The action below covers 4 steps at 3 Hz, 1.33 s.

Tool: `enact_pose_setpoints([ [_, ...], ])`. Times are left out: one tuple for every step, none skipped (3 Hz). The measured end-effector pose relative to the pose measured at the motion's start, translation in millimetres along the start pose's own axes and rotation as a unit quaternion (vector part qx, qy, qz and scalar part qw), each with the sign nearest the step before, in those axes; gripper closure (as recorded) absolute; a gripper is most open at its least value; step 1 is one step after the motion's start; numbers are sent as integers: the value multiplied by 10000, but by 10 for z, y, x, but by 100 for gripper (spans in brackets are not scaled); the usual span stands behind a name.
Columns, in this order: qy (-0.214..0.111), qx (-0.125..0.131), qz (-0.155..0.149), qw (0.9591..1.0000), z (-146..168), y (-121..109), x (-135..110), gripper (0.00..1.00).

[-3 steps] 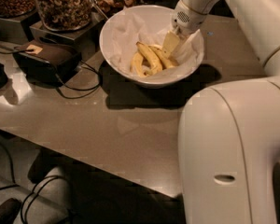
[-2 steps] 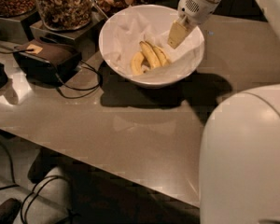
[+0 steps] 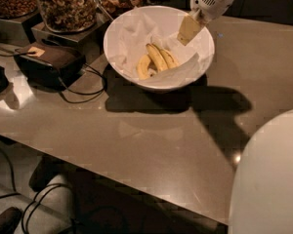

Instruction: Pick banana from white bowl

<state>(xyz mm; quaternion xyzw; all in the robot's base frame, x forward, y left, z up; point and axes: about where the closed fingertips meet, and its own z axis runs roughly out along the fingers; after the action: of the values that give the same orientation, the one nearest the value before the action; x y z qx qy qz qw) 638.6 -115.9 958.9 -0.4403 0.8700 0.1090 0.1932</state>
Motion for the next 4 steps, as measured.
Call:
enact_pose_setpoints([
  [0,0,0,10000,0,0,0,81],
  [0,0,0,10000,0,0,0,58],
  [0,0,0,10000,0,0,0,34],
  [0,0,0,10000,0,0,0,11],
])
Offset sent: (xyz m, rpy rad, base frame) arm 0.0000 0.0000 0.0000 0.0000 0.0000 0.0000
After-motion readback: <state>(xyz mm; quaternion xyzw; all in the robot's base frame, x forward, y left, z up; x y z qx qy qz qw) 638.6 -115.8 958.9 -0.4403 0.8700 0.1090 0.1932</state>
